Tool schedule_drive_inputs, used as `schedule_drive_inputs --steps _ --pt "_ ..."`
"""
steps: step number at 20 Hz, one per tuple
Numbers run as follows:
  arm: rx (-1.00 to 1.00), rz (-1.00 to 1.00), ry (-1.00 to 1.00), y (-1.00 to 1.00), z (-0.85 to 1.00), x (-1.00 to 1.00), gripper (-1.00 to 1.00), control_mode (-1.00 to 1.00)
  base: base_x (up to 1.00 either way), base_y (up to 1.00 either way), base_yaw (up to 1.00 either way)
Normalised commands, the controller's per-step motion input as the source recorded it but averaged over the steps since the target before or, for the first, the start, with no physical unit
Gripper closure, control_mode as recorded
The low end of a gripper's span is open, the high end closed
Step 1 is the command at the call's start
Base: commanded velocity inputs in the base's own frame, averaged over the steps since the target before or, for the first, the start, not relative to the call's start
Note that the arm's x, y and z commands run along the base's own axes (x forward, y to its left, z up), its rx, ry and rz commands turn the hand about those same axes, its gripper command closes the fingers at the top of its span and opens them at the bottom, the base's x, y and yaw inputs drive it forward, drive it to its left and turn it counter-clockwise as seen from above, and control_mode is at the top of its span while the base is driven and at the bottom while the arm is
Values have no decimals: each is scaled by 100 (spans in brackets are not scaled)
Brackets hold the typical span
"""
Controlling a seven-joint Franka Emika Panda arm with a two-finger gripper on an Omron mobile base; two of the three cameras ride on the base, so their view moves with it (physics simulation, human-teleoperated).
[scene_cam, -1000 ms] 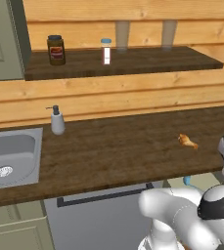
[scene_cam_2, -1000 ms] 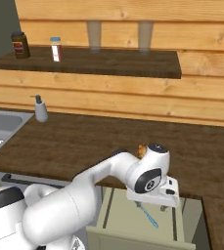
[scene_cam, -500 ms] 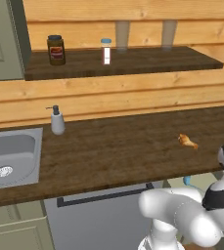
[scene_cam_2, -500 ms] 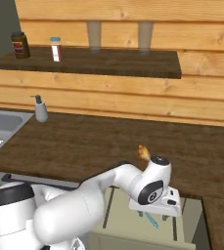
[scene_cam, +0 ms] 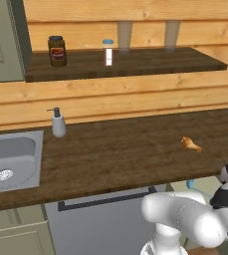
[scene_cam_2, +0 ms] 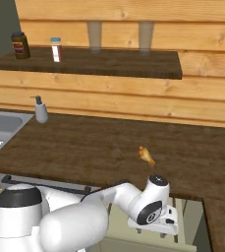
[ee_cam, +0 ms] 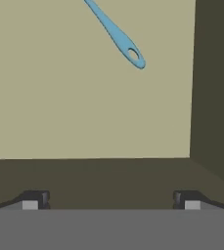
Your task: Pick the ladle from the drawer and place it on the counter.
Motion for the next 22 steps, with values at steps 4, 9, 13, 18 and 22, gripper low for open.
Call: schedule_drive_inputs --steps 4,9,13,18,22 --pt "0 0 0 1 -25 -9 -100 -100 0 0 0" --pt "0 0 0 0 -12 -3 -100 -100 0 0 0" --pt "0 0 3 -16 -10 -44 -100 -100 0 0 0" --pt "0 0 9 -32 -9 -66 -100 -100 0 0 0" --pt "0 0 8 -42 -16 -78 -100 -100 0 0 0"
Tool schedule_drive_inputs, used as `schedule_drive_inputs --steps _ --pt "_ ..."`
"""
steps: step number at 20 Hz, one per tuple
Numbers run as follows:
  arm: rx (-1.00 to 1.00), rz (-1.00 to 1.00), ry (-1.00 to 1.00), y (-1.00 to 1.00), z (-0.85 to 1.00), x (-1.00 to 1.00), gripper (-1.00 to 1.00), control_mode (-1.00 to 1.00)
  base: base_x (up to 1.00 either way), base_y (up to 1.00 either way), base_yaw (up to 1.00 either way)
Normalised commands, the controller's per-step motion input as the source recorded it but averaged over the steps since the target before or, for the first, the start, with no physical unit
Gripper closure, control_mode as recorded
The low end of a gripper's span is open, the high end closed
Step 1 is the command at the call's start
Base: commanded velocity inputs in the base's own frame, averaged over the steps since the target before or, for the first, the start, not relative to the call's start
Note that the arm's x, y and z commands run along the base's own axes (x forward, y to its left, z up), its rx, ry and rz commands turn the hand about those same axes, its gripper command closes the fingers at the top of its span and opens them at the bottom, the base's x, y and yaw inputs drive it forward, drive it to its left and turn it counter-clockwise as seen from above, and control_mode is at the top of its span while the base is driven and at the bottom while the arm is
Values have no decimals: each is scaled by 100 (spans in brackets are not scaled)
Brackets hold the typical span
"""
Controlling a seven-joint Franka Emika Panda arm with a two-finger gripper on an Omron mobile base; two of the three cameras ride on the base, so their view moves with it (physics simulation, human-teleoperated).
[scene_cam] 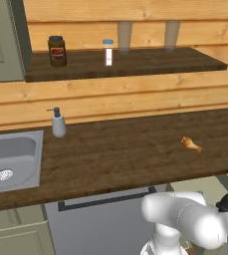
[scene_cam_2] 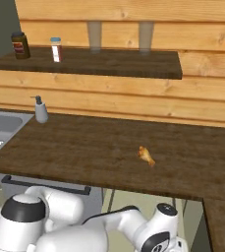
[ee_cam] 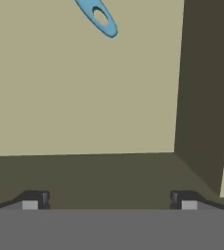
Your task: Pick the ladle from the drawer and place it on the counter.
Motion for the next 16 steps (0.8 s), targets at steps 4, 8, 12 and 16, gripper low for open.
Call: schedule_drive_inputs --steps 4,8,12,16 --pt "0 0 7 -39 -22 -80 -100 -100 0 0 0" --pt "0 0 6 -34 -17 -73 -100 -100 0 0 0" --pt "0 0 5 -36 -21 -72 -100 -100 0 0 0" --pt "0 0 3 -38 -20 -72 -100 -100 0 0 0"
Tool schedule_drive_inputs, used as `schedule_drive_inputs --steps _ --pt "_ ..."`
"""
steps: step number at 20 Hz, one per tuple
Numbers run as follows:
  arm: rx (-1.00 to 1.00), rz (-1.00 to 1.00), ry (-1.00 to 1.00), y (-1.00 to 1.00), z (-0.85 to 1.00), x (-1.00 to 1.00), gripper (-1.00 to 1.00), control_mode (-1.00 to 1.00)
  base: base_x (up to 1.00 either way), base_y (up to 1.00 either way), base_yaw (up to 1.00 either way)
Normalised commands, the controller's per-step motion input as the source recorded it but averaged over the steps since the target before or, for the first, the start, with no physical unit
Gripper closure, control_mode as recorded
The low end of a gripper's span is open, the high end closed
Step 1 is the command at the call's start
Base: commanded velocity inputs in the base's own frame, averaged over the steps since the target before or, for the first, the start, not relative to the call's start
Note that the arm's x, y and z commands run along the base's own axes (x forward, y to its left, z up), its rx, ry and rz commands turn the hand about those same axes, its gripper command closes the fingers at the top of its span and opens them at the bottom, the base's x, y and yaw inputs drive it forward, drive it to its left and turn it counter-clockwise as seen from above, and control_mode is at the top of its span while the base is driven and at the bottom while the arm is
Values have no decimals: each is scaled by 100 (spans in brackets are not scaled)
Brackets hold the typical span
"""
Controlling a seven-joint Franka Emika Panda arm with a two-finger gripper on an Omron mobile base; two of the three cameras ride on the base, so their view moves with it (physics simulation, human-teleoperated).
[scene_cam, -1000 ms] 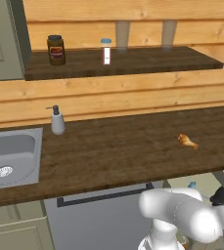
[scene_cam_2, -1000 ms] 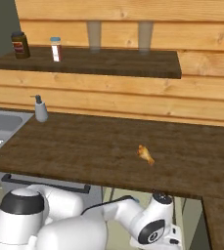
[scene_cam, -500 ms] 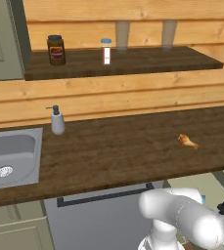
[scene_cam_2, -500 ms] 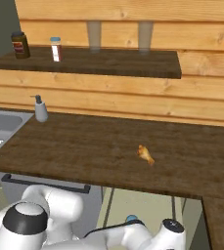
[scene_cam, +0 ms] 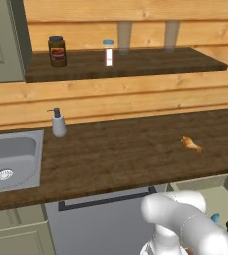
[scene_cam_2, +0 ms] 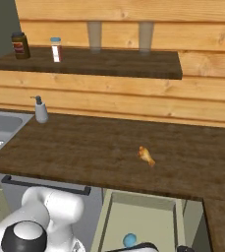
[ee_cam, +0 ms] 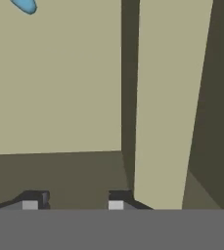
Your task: Pick the ladle from the drawer and place it on the counter.
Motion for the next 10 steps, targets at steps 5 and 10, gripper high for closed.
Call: schedule_drive_inputs --steps 5,10 --pt "0 0 1 -26 -10 -57 -100 -100 0 0 0" --pt "0 0 0 0 0 -6 -100 -100 0 0 0"
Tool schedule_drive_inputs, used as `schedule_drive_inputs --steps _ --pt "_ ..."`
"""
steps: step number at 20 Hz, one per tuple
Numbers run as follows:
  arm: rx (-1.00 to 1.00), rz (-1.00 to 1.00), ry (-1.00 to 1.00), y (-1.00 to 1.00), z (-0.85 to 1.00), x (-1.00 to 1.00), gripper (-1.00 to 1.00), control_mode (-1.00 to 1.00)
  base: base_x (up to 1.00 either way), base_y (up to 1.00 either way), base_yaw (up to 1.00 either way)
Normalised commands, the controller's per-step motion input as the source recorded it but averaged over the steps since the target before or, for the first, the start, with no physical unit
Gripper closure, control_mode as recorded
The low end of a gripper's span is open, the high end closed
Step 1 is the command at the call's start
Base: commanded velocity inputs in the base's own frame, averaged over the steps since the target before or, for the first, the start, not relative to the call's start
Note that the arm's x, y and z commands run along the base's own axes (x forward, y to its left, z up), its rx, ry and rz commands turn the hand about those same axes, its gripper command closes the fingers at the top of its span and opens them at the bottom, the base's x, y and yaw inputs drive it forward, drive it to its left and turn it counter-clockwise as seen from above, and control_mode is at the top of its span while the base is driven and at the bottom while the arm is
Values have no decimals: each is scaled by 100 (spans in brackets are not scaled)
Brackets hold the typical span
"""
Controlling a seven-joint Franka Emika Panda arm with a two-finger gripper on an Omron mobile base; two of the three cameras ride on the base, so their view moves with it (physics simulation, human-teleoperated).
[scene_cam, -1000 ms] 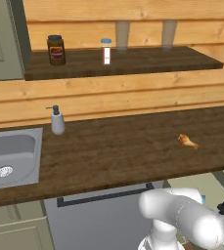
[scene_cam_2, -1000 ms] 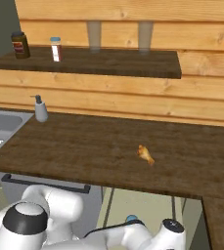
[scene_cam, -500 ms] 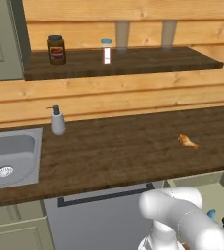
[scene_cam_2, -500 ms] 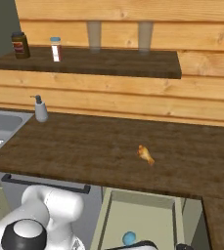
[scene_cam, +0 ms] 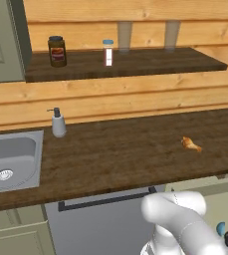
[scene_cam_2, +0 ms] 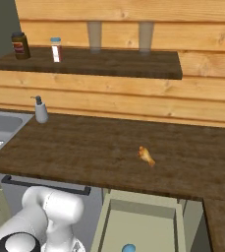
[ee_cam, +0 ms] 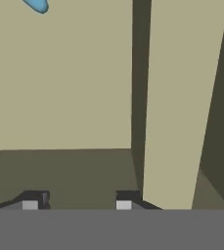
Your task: Pick the ladle from the drawer and place it on the counter.
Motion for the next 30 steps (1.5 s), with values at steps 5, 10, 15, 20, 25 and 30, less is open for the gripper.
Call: schedule_drive_inputs --steps 5,10,15,20,25,30 --pt "0 -1 -6 25 15 19 -100 -100 0 0 0" --pt "1 0 -12 49 26 61 -100 -100 0 0 0" --pt "0 -2 -14 28 45 17 -100 -100 0 0 0" --pt "3 0 -25 41 50 28 -100 -100 0 0 0" --pt "7 0 -29 49 27 76 -100 -100 0 0 0" --pt "6 0 -8 31 2 100 -100 -100 0 0 0"
